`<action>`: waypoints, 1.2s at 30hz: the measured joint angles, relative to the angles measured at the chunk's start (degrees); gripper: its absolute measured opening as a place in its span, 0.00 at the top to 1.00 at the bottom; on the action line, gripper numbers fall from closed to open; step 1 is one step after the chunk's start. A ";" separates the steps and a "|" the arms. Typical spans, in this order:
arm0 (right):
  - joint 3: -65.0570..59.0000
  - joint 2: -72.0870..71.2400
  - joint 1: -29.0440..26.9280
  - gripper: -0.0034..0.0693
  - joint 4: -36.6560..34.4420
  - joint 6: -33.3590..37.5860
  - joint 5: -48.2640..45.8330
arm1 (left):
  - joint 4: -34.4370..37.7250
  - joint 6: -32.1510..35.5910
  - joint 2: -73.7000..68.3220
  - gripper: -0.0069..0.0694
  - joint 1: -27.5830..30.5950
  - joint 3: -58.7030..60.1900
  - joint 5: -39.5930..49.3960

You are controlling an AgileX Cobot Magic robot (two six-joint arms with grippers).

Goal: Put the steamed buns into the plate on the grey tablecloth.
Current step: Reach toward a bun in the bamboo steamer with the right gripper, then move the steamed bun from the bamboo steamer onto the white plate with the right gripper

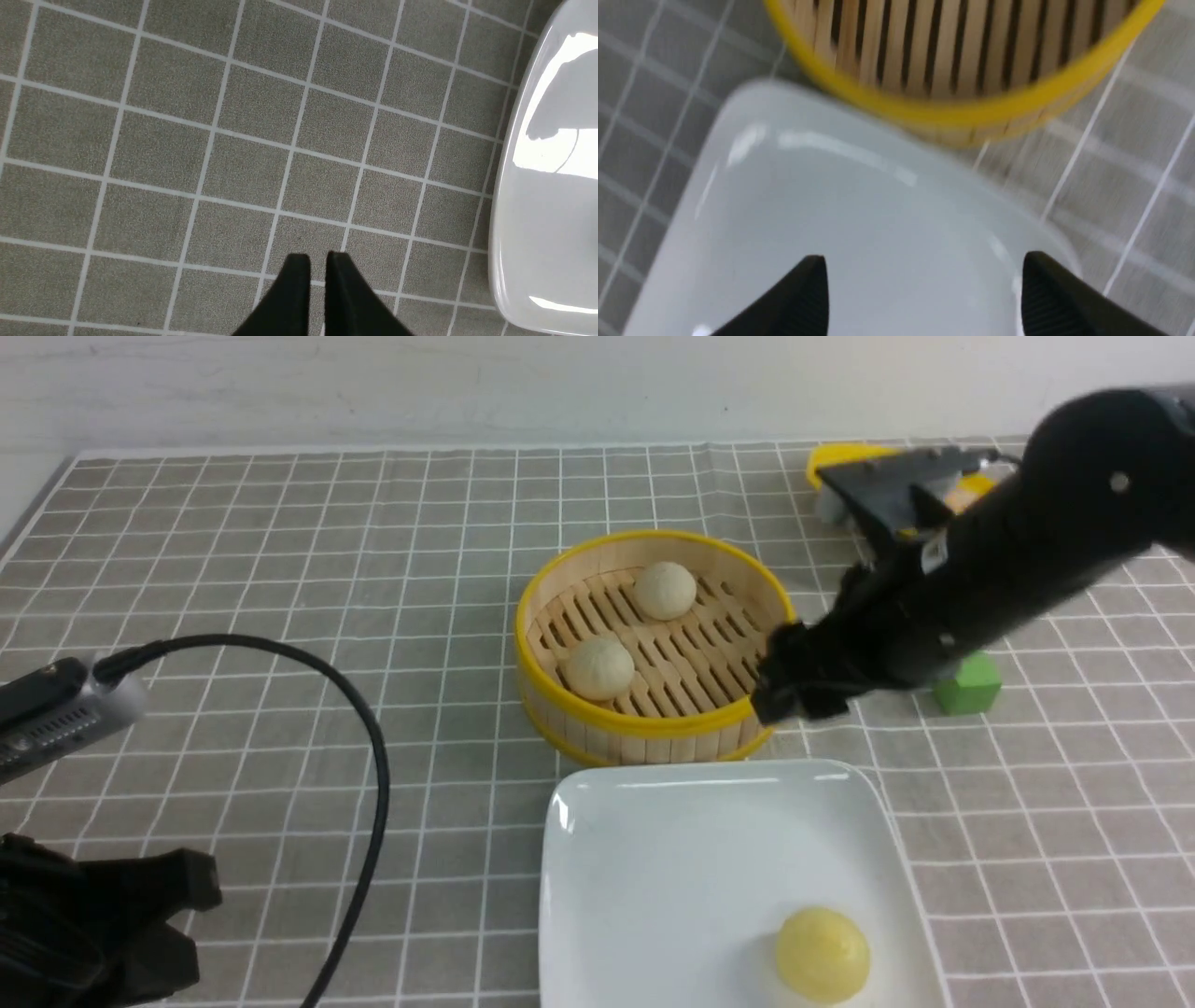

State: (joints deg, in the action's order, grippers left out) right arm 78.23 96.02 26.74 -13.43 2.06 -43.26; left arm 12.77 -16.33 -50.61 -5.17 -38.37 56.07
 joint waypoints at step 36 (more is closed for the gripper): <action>28.20 13.62 -0.59 0.93 5.67 2.58 -11.14 | 0.28 -0.06 0.00 0.75 0.00 0.00 0.06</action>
State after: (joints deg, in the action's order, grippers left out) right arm 106.44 109.64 26.15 -7.76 4.64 -54.40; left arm 13.04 -16.39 -50.61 -5.17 -38.37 56.13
